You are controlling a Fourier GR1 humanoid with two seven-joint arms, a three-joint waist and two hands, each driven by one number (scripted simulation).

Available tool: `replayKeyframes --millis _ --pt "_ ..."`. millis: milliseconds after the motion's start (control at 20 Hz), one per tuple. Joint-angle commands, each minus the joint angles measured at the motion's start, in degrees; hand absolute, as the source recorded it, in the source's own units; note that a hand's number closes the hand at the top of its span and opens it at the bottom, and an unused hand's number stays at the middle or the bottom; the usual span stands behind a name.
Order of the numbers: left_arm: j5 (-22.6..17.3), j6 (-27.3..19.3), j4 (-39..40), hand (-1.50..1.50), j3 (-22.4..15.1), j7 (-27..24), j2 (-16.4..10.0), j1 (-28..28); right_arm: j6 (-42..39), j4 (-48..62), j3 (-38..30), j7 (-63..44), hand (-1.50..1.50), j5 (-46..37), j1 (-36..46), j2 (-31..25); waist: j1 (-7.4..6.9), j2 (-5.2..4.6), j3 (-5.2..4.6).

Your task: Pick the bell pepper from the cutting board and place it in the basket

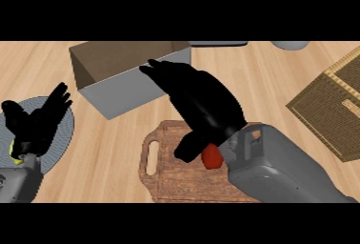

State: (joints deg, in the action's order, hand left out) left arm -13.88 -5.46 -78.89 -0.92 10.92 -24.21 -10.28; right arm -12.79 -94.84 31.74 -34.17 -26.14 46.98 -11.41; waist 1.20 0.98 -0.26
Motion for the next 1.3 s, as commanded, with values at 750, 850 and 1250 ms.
replayKeyframes --millis 750,850,1250 --pt "2.2 -0.8 -0.7 0.0 -0.6 0.1 3.3 -0.3 -33.3 -8.2 -21.2 -27.6 -1.5 40.1 5.6 -13.6 0.17 -0.47 0.23" --pt "2.4 1.2 -0.4 0.0 0.4 -1.2 1.9 1.2 -30.5 -12.1 -19.7 -25.8 -1.5 38.1 -0.5 -14.1 -0.43 -0.67 0.25" --pt "3.8 1.0 -0.2 0.0 1.5 0.6 4.0 -1.1 -29.7 -18.8 -24.8 -11.7 -1.5 29.1 -14.9 -14.4 -1.12 -0.98 0.28"
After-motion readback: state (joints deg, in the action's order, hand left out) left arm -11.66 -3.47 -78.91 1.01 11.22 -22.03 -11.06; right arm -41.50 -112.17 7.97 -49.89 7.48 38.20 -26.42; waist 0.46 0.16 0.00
